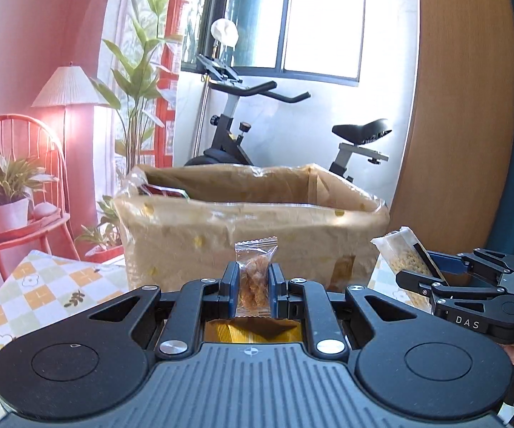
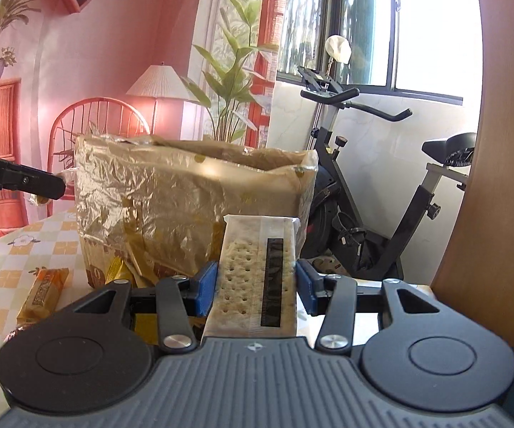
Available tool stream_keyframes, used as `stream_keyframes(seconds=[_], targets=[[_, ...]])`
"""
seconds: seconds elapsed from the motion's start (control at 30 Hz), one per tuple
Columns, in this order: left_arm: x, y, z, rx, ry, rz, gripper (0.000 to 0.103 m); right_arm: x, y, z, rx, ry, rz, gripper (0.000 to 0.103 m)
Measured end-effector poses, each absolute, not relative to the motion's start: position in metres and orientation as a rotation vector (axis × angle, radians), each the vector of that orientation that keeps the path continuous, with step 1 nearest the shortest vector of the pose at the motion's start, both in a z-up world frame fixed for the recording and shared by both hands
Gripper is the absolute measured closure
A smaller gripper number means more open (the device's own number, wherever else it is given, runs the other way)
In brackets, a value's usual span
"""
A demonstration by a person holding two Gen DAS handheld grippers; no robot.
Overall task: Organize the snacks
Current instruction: 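Lift both held packs up toward the box opening, then open both tools over the box, dropping the clear packet and cracker pack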
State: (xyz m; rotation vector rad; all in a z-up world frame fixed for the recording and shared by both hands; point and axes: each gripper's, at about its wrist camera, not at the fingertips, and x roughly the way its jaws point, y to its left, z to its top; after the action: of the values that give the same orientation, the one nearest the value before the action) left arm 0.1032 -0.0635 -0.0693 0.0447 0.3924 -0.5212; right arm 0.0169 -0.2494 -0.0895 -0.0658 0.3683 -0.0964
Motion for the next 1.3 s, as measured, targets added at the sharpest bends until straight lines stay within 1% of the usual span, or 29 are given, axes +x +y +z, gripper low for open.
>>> stream_keyframes(seconds=[0.1,0.23,0.37,0.5,0.67,0.73,0.77,0.8,0.9,1.03,1.17,1.3], targets=[[0.121,-0.071,-0.045,0.032,0.352,-0.519,0.085,0.027,-0.258,-0.06,-0.012,0.305,-0.082,0.054],[0.152,-0.09,-0.02,0.05,0.316,-0.511,0.085,0.056,-0.27,-0.029,0.072,0.277,-0.037,0.054],[0.196,-0.115,-0.011,0.038,0.365,-0.507,0.085,0.105,-0.276,-0.006,0.105,0.289,-0.001,0.054],[0.235,-0.134,-0.02,0.056,0.43,-0.462,0.085,0.152,-0.271,-0.007,0.092,0.351,-0.001,0.054],[0.261,-0.145,-0.041,0.064,0.509,-0.427,0.084,0.186,-0.276,-0.033,0.134,0.47,-0.039,0.054],[0.263,-0.141,-0.048,0.051,0.524,-0.45,0.074,0.192,-0.28,-0.041,0.162,0.521,-0.059,0.053],[0.263,-0.139,-0.051,0.046,0.528,-0.456,0.058,0.192,-0.282,-0.044,0.177,0.532,-0.067,0.052],[0.26,-0.137,-0.053,0.046,0.523,-0.451,0.049,0.189,-0.284,-0.045,0.186,0.523,-0.071,0.052],[0.258,-0.128,-0.053,0.053,0.535,-0.425,0.047,0.179,-0.284,-0.042,0.167,0.504,-0.07,0.045],[0.255,-0.098,-0.043,0.001,0.596,-0.367,0.047,0.161,-0.281,-0.035,0.153,0.477,-0.031,0.045],[0.231,-0.063,-0.022,0.048,0.551,-0.338,0.047,0.144,-0.285,-0.028,0.213,0.465,-0.004,0.045],[0.208,-0.032,-0.011,0.085,0.55,-0.314,0.047,0.126,-0.289,-0.027,0.294,0.458,0.002,0.045]])
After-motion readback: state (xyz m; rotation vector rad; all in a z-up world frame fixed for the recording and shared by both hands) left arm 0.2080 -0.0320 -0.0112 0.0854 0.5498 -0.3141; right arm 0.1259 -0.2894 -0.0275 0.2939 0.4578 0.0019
